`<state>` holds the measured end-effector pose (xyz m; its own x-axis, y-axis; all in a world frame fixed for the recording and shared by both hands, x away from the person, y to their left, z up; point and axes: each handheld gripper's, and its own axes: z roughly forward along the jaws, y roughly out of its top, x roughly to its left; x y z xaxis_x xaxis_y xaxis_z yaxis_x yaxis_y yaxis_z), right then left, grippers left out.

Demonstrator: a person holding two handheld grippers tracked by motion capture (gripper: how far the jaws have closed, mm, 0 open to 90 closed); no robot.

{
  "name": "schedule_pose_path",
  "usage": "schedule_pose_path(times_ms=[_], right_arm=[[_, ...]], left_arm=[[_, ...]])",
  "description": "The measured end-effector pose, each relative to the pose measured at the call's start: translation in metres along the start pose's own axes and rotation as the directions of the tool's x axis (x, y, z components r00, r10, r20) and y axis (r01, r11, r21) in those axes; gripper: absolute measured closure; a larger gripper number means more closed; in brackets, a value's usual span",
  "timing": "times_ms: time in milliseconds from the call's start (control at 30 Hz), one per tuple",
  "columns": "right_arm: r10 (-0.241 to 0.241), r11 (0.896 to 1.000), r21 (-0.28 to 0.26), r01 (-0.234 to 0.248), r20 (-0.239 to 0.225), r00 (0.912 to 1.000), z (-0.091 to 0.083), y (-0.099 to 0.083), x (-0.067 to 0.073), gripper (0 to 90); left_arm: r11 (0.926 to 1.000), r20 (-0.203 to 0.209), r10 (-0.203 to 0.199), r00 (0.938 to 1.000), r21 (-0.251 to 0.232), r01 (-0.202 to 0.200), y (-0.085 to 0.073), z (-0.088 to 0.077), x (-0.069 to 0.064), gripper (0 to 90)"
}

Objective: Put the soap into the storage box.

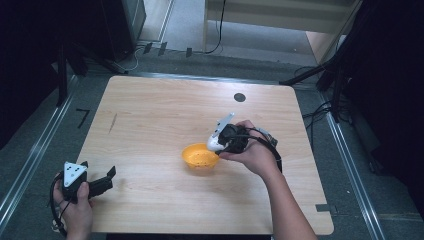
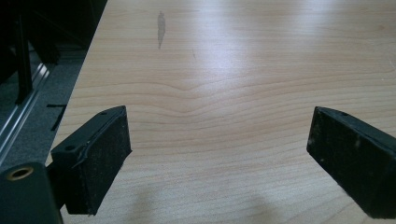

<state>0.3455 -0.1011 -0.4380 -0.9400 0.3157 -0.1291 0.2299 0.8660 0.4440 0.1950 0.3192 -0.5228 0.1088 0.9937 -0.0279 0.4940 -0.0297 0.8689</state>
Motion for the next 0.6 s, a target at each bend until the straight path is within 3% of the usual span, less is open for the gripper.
schedule_pose_path(times_ms=[600], right_arm=[[-0.091, 0.996, 0.005, 0.091, -0.045, 0.9949, 0.017, 0.028, 0.007, 51.2]], left_arm=[[1.0, 0.005, -0.005, 1.0, 0.001, 0.005, 0.0, 0.0, 0.001, 6.8]])
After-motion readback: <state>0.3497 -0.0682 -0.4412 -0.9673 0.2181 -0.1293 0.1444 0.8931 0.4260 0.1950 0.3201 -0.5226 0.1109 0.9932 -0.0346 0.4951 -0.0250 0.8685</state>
